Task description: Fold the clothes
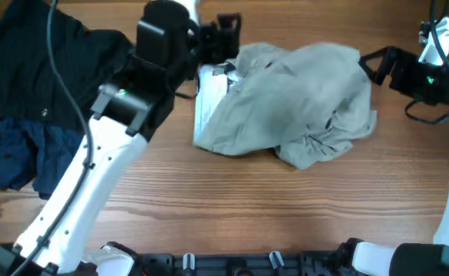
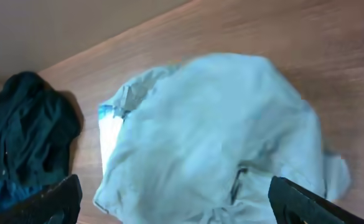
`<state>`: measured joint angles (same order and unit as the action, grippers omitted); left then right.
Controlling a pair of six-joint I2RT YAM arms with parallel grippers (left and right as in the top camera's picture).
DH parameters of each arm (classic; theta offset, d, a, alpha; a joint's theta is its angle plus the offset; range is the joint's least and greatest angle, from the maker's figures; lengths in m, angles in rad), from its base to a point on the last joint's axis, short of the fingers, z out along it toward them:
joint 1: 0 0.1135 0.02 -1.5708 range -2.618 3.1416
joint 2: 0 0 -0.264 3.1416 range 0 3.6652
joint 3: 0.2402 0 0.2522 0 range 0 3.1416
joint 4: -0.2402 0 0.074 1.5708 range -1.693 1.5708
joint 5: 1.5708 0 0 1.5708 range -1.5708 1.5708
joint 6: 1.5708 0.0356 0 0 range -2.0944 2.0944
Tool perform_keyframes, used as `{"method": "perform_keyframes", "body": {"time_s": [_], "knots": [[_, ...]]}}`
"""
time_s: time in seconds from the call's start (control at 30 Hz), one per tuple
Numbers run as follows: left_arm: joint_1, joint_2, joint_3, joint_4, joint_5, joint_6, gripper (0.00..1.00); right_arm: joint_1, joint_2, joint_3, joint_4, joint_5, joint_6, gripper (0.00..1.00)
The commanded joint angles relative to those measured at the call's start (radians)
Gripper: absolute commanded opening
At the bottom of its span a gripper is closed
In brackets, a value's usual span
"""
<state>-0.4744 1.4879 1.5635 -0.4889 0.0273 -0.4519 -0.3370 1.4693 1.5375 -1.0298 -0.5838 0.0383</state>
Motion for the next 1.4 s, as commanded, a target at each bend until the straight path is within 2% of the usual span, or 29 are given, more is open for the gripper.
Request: {"method": "perform_keyframes", "body": {"time_s": [0.0, 0.13, 0.2, 0.27, 0.37, 0.47, 0.57, 0.67, 0.8, 0.9, 1.0, 1.1, 1.13, 1.17, 1.23, 1.37], "knots": [[0.014, -0.051, 0.013, -0.215, 0.056, -0.001, 0.84, -0.005, -0.031, 0.105, -0.123, -0.017, -0.067, 0.97], [-0.027, 0.008, 0.006, -0.596, 0.072, 0.015, 0.73, -0.003, -0.031, 0.105, -0.303, 0.083, -0.090, 0.97], [-0.042, 0.066, -0.041, -0.643, 0.042, 0.054, 0.73, -0.003, -0.031, 0.105, -0.332, 0.083, -0.103, 0.98], [-0.037, 0.118, -0.113, -0.600, 0.039, 0.079, 0.73, -0.003, -0.031, 0.105, -0.354, 0.079, -0.123, 0.99], [-0.027, 0.207, -0.216, -0.466, 0.043, 0.218, 0.77, -0.003, -0.031, 0.105, -0.374, 0.079, -0.149, 0.99], [-0.002, 0.301, -0.231, -0.405, 0.050, 0.324, 0.79, -0.003, -0.031, 0.105, -0.370, 0.079, -0.151, 0.96], [0.023, 0.398, -0.231, -0.328, 0.055, 0.434, 0.73, -0.003, -0.031, 0.105, -0.366, 0.079, -0.157, 0.96], [0.052, 0.431, -0.231, -0.275, 0.107, 0.517, 0.73, -0.003, -0.031, 0.105, -0.367, 0.079, -0.163, 0.96], [0.086, 0.460, -0.231, -0.262, 0.258, 0.638, 0.72, -0.003, -0.031, 0.105, -0.360, 0.079, -0.163, 0.96], [0.084, 0.500, -0.232, -0.291, 0.345, 0.692, 0.64, -0.003, -0.031, 0.104, -0.359, 0.079, -0.163, 0.96], [0.084, 0.508, -0.238, -0.315, 0.362, 0.711, 0.58, -0.003, -0.031, 0.104, -0.355, 0.079, -0.163, 0.97], [0.084, 0.520, -0.238, -0.334, 0.362, 0.736, 0.57, -0.003, -0.031, 0.104, -0.359, 0.079, -0.164, 0.97], [0.084, 0.525, -0.238, -0.336, 0.362, 0.736, 0.50, -0.003, -0.031, 0.104, -0.361, 0.079, -0.164, 0.96], [0.084, 0.529, -0.238, -0.337, 0.364, 0.729, 0.32, -0.003, -0.031, 0.104, -0.363, 0.079, -0.167, 0.97], [0.084, 0.530, -0.238, -0.337, 0.392, 0.699, 0.04, -0.003, -0.031, 0.104, -0.369, 0.079, -0.166, 0.96], [0.086, 0.521, -0.233, -0.338, 0.462, 0.647, 0.04, -0.003, -0.030, 0.072, -0.369, 0.079, -0.166, 0.96]]}}
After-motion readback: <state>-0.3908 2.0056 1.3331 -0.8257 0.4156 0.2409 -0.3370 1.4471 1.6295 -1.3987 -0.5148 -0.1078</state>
